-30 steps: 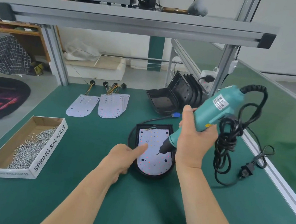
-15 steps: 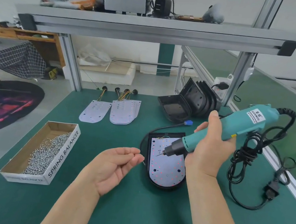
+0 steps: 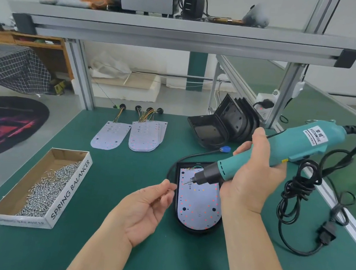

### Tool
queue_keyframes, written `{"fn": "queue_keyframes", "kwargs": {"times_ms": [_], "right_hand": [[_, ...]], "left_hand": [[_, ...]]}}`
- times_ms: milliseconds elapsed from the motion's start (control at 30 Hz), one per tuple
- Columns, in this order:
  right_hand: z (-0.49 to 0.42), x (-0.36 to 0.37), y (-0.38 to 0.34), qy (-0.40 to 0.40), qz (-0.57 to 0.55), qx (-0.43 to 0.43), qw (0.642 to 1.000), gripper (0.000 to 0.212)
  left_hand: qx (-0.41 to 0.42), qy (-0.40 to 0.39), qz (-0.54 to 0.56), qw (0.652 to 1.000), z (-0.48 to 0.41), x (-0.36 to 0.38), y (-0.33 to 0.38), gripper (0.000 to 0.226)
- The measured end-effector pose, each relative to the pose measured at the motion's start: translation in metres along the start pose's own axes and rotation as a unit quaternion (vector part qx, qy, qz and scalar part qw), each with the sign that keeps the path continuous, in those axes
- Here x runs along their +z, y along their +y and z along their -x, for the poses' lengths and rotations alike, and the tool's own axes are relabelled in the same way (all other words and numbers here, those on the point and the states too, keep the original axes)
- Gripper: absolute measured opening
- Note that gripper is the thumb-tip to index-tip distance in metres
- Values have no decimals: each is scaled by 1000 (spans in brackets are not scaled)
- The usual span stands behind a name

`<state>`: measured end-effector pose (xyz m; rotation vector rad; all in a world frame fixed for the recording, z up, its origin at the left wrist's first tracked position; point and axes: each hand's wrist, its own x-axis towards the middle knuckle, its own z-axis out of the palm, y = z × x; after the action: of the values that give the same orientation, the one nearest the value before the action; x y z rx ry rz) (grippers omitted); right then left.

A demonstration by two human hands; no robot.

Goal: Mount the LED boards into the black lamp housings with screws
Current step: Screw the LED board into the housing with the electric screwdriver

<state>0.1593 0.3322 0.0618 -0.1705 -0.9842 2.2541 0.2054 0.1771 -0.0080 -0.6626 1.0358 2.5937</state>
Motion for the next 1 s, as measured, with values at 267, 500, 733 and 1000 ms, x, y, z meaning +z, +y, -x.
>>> {"fn": "queue_keyframes", "kwargs": {"times_ms": [267,500,733,1000], "right_hand": [[2,4,0,-18,5,-2,1000,32],[7,4,6,-20,30,-15,999,23],[6,4,8,-16,29,-6,999,22],[5,2,10,-15,35,-9,999,23]], "left_hand": [[-27,-42,18,999,1,5,-1,14],[-37,-47,20,998,0,7,-1,12],[-34,-51,18,998,-2,8,-1,15],[-21,-61,17,998,-3,9,-1,18]]}}
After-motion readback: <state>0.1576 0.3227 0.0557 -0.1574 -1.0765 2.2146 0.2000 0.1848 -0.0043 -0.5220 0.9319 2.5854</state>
